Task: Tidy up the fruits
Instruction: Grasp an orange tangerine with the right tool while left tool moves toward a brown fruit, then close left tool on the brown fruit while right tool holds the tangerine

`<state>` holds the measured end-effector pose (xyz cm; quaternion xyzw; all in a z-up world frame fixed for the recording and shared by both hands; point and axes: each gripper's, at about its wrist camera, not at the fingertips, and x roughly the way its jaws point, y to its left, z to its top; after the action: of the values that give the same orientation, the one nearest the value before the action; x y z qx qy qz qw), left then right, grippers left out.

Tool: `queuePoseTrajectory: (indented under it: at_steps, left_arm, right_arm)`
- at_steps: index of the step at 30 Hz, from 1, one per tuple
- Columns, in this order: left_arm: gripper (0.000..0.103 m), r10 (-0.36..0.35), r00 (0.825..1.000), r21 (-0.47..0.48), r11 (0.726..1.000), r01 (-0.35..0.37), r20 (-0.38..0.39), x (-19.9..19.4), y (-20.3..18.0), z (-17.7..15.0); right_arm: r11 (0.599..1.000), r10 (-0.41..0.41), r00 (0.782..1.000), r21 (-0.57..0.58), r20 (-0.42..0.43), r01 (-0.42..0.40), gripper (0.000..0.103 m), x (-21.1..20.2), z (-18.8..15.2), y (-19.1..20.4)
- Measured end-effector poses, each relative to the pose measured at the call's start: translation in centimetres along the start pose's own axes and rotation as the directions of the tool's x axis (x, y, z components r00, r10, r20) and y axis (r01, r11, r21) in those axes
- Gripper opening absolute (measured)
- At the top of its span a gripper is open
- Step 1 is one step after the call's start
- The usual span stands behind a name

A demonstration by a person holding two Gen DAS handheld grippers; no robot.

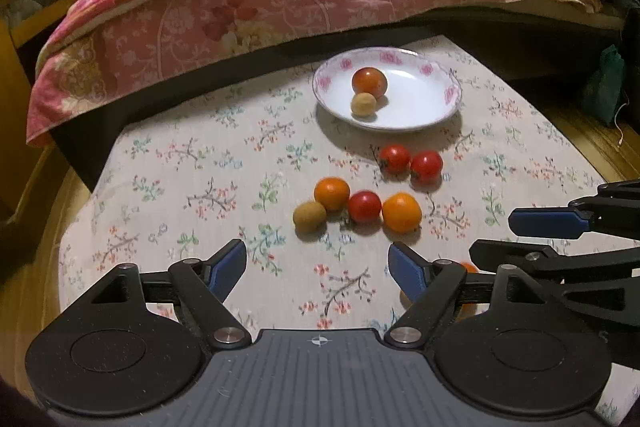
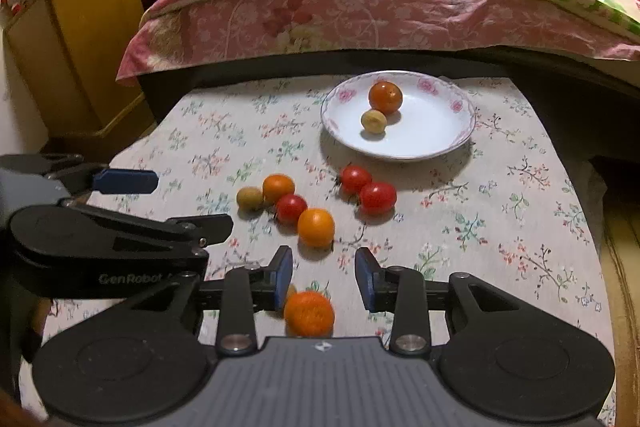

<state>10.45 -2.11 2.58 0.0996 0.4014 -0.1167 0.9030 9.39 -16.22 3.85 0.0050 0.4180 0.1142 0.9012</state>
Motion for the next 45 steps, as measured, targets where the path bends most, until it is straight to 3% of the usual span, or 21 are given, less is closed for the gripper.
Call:
queuePoseTrajectory:
  at_steps: [10, 22, 33, 45]
  left_arm:
    - [0.084, -0.022, 0.998, 0.013, 1.000, 0.023, -0.062, 0.1, -0.2, -2.6]
    - [0.084, -0.029, 0.995, 0.017, 0.999, 0.030, -0.091, 1.0, 0.2, -3.2]
    - [0.084, -0.014, 0.994, 0.016, 1.000, 0.016, -0.108, 1.7, 0.6, -3.3]
    - [0.085, -0.018, 0.994, 0.035, 0.999, 0.022, -0.111, 1.9, 0.4, -3.3]
  right_arm:
    - [0.999, 0.017, 0.998, -0.031, -0.059, -0.019, 0.036, 0.1, -2.1, -0.1]
    - [0.997, 0.033, 0.991, -0.067, -0.132, -0.042, 0.037, 2.5, -2.8, 0.5]
    - [0.996, 0.030, 0.987, -0.083, -0.157, -0.043, 0.037, 4.9, -2.5, 0.8]
    - [0.996, 0.016, 0.987, -0.081, -0.159, -0.029, 0.034, 4.9, -2.5, 0.7]
